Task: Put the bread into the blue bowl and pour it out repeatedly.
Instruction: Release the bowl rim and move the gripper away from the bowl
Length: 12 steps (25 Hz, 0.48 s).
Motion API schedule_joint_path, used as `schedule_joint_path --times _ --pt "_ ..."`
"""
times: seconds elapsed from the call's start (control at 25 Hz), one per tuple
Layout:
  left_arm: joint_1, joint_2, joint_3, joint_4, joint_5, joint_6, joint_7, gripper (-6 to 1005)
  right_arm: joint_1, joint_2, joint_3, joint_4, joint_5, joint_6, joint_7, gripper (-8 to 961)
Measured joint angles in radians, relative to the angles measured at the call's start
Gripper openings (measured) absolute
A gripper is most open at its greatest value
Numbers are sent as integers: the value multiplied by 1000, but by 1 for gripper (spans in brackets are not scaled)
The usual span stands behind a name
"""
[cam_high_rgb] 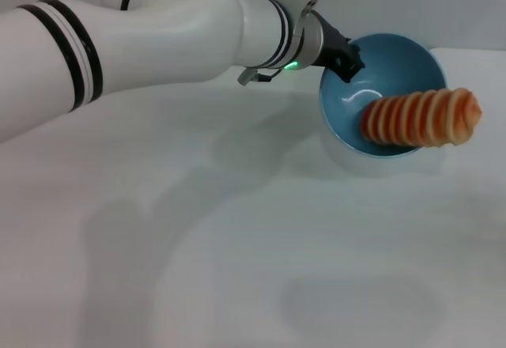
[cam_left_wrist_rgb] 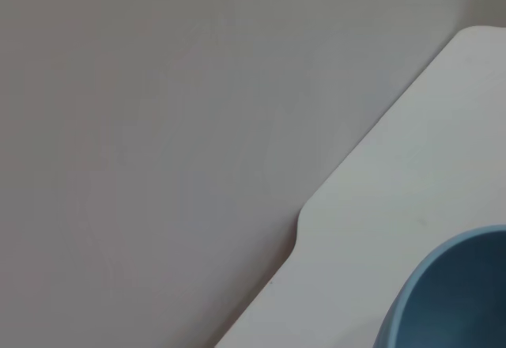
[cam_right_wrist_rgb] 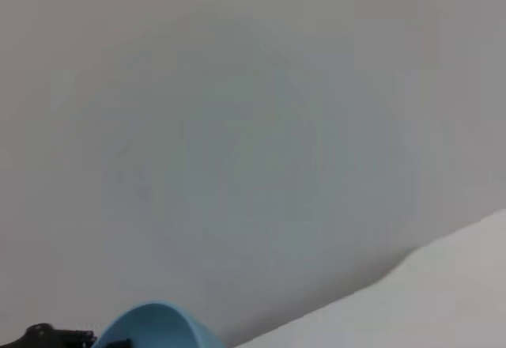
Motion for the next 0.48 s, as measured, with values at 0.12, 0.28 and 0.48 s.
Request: schedule_joint_path --times 0.12,0.28,0.48 --pt "-9 -2 1 0 -1 18 -1 -1 -8 -1 4 10 -6 0 -3 374" --pt "-37 -2 -17 1 -7 144 -13 -1 -10 1 6 7 -8 0 -4 379" --pt "-57 -4 -34 -6 -10 294 -61 0 -1 -2 7 7 -8 5 -6 385"
